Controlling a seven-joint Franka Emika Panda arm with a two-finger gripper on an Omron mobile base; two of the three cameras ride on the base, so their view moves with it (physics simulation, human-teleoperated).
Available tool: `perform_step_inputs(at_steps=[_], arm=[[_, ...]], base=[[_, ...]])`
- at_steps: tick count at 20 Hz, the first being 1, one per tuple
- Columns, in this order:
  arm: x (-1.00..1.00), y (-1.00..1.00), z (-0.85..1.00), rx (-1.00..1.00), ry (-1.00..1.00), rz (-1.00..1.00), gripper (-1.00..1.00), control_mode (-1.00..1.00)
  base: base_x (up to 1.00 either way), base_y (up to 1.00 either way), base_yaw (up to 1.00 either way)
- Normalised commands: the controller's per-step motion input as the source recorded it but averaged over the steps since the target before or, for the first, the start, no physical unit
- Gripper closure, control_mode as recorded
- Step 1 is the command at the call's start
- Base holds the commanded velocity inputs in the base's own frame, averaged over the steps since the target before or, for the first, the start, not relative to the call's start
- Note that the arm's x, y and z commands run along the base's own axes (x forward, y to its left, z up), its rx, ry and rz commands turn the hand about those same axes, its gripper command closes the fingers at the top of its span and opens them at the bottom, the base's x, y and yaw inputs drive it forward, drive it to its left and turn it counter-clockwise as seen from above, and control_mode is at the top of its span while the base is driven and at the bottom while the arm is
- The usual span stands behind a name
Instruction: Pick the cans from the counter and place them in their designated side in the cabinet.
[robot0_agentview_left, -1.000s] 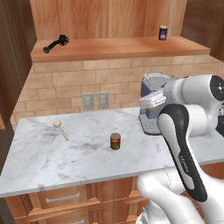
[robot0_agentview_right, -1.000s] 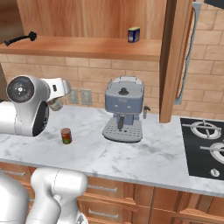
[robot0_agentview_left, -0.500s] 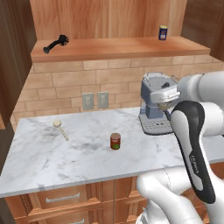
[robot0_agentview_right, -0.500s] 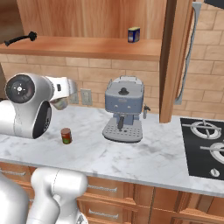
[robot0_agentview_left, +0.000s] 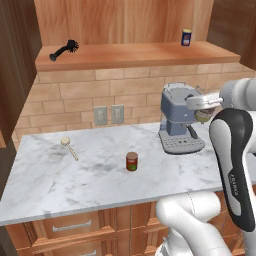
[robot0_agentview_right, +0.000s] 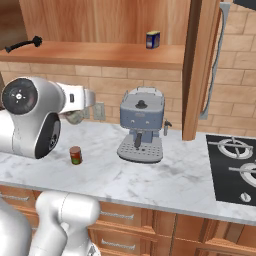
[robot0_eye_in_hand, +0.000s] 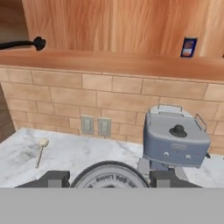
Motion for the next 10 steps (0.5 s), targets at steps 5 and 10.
perform_step_inputs(at_steps=[5,10], arm=[[-0.14,-0.24,0.25,0.03,0.00,-0.07,1.00,-1.00],[-0.07,-0.18,0.24,0.02,-0.01,-0.06,1.00,-1.00]], base=[[0.00,0.00,0.00],[0.00,0.00,0.00]])
